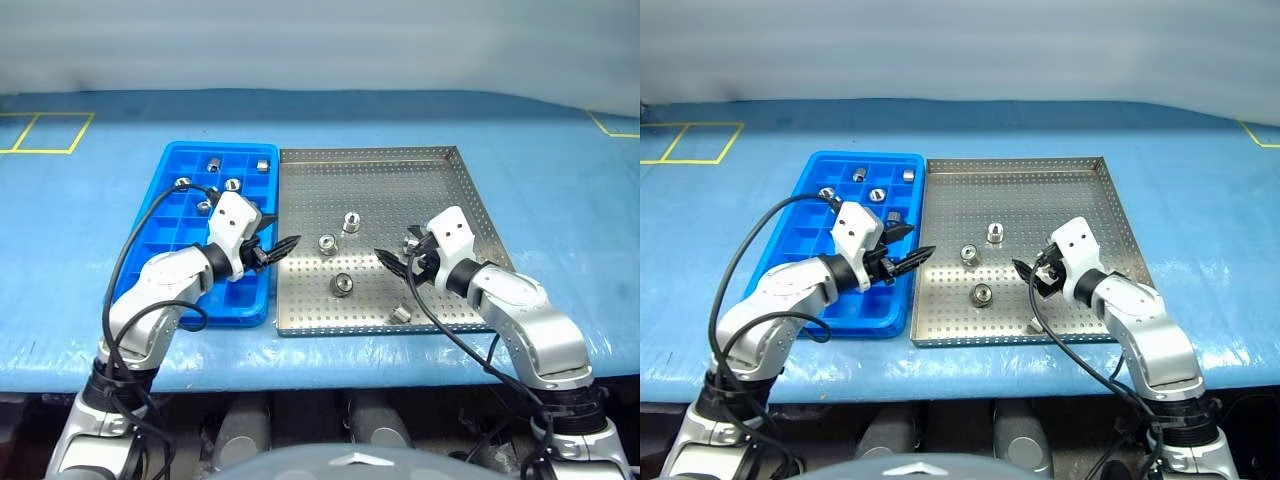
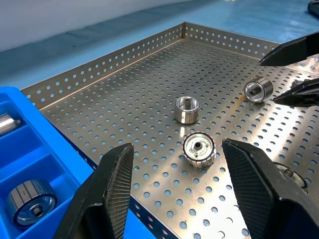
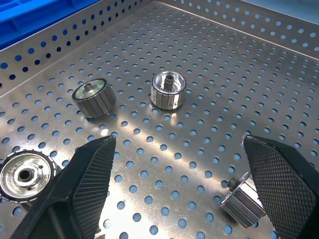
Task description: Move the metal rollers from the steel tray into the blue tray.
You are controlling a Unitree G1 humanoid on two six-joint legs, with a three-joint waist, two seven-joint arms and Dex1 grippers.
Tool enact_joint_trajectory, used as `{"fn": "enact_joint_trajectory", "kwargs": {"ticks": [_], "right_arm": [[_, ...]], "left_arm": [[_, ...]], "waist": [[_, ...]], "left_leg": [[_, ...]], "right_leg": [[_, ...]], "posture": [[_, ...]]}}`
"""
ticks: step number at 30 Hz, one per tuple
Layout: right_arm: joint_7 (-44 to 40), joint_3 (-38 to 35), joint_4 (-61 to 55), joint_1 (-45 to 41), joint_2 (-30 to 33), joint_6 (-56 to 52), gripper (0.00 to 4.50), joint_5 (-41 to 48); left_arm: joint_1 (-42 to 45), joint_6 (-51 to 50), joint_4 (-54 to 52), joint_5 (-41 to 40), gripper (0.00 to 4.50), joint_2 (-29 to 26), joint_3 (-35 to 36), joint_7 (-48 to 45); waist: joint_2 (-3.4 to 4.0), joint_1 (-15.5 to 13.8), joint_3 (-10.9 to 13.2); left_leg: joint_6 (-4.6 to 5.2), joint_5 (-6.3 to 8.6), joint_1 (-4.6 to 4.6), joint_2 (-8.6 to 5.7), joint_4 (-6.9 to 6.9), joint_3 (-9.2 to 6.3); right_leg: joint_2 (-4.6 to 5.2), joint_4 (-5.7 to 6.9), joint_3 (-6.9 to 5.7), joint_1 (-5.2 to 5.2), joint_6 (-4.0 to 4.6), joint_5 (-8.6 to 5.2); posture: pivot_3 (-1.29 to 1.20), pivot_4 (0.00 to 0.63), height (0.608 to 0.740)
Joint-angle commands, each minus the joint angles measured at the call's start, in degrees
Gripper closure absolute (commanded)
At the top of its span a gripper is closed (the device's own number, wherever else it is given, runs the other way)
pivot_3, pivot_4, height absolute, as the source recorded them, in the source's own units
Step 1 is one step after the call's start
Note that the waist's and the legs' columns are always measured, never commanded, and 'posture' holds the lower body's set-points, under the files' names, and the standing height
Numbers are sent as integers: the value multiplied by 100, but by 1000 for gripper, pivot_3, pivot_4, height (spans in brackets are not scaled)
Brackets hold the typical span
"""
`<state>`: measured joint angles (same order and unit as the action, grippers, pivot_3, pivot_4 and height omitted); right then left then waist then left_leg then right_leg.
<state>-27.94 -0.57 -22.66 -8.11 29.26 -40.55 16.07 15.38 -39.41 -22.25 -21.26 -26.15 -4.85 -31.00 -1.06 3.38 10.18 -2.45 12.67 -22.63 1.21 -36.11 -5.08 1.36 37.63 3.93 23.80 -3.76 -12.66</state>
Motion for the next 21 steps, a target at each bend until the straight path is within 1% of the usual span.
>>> {"fn": "enact_joint_trajectory", "kwargs": {"ticks": [1, 6, 10, 17, 21], "right_arm": [[101, -104, -203, -105, -41, 91, 203, -6], [119, -65, -208, -127, -61, 100, 203, -7], [214, -88, -221, -106, -120, 124, 203, -20], [301, -73, -277, -23, -206, 159, 203, -36], [372, -85, -307, 54, -259, 168, 203, -29]], "left_arm": [[211, -159, 19, -159, 1377, 162, 124, 92], [342, -246, 116, -101, 1377, 212, -33, 37], [550, -407, 324, -83, 1377, 357, -241, 10], [1030, -583, 1007, 19, 1377, 733, -498, 35], [1299, -524, 1483, 497, 1377, 879, -936, 244]], "waist": [[0, -3, 0], [0, 15, 0], [0, 4, 0], [0, 36, 0], [0, 49, 0]], "left_leg": [[0, 0, -1, 0, -3, 0], [0, 0, 1, 0, -5, 0], [0, 0, 1, 0, -5, 0], [0, 0, 1, -2, -10, 0], [0, 0, 2, -2, -9, 0]], "right_leg": [[0, 1, 0, 0, 0, 0], [-1, 4, 0, -1, -2, 1], [-1, 5, 0, -1, -3, 2], [-1, 6, 1, -2, -6, 4], [-1, 6, 1, -2, -7, 4]], "posture": [[-11, 150, 740], [-21, 150, 740], [-29, 150, 740], [-54, 150, 740], [-70, 150, 740]]}}
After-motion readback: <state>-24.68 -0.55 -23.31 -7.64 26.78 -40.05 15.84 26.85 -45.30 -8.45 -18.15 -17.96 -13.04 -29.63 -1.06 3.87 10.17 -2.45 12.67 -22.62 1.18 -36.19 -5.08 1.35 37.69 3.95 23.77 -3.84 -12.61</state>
